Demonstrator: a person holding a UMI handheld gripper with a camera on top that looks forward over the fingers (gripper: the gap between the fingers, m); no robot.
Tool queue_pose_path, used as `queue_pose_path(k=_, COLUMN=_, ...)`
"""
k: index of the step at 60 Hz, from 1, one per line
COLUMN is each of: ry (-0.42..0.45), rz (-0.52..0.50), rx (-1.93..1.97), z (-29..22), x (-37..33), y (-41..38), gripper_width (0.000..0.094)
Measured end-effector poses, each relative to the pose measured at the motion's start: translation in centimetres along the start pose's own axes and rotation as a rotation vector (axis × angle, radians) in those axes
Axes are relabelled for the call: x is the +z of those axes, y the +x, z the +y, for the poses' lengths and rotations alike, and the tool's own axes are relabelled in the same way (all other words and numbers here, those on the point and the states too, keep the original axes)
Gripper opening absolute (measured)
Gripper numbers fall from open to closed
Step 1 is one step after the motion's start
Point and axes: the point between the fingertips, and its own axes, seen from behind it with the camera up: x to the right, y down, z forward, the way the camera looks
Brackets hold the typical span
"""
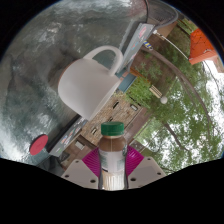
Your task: Pour water
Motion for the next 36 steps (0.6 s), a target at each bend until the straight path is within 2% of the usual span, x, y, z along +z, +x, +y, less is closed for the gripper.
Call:
queue_pose_path(k=5, ry=-0.005, rz=0.006, rx=-0.066, z=-0.8, x=0.0, y=0.1, gripper_width=0.0286)
queue_pose_path(k=6, ry=0.04, rz=-0.025, rx=-0.081, z=-0.2, x=1.4, y=-0.4, gripper_width=0.0285)
queue_pose_path(k=8, ry=0.042, rz=-0.021, rx=-0.096, z=-0.3, x=1.1, y=-0.2, gripper_width=0.0286)
queue_pose_path(k=9, ry=0.002, rz=0.012, rx=-0.091, z=-1.4, x=0.3, y=0.1, gripper_width=0.0286)
queue_pose_path(k=11, ry=0.004, rz=0.015, rx=-0.099, z=-1.7, x=0.0, y=0.1, gripper_width=0.0287)
queue_pose_path(k=14, ry=0.018, rz=0.006, rx=-0.097, z=-1.5, x=-0.2, y=0.1, gripper_width=0.0286)
queue_pose_path(k=15, ry=0.056, rz=-0.023, rx=-0.113, z=-1.2, x=1.3, y=-0.7, gripper_width=0.0286)
queue_pose_path(k=23, ry=0.068, rz=-0.008, rx=-0.052, z=-1.2, x=0.9, y=-0.5, gripper_width=0.0287)
queue_pose_path(k=24, ry=0.033, rz=0.028, rx=0.003, z=-1.6, x=0.3, y=0.3, gripper_width=0.0288)
queue_pose_path(k=28, ry=0.035, rz=0.083, rx=0.208, z=-0.7, x=0.3, y=2.4, gripper_width=0.0287)
queue_pose_path(k=32, ry=-0.014, rz=0.138, rx=0.526, z=2.9, x=-1.2, y=4.3, gripper_width=0.0287)
queue_pose_path(k=33, ry=0.013, rz=0.1, rx=0.605, z=3.4, x=1.0, y=4.2, gripper_width=0.0287)
queue_pose_path(k=34, ry=-0.002, rz=0.101, rx=0.703, z=4.0, x=0.8, y=4.3, gripper_width=0.0286)
queue_pose_path(k=35, ry=-0.045, rz=0.157, rx=0.812, z=5.0, x=-1.9, y=4.7, gripper_width=0.0287)
queue_pose_path(k=36, ry=-0.05, rz=0.16, rx=0.902, z=5.6, x=-1.8, y=4.7, gripper_width=0.0288)
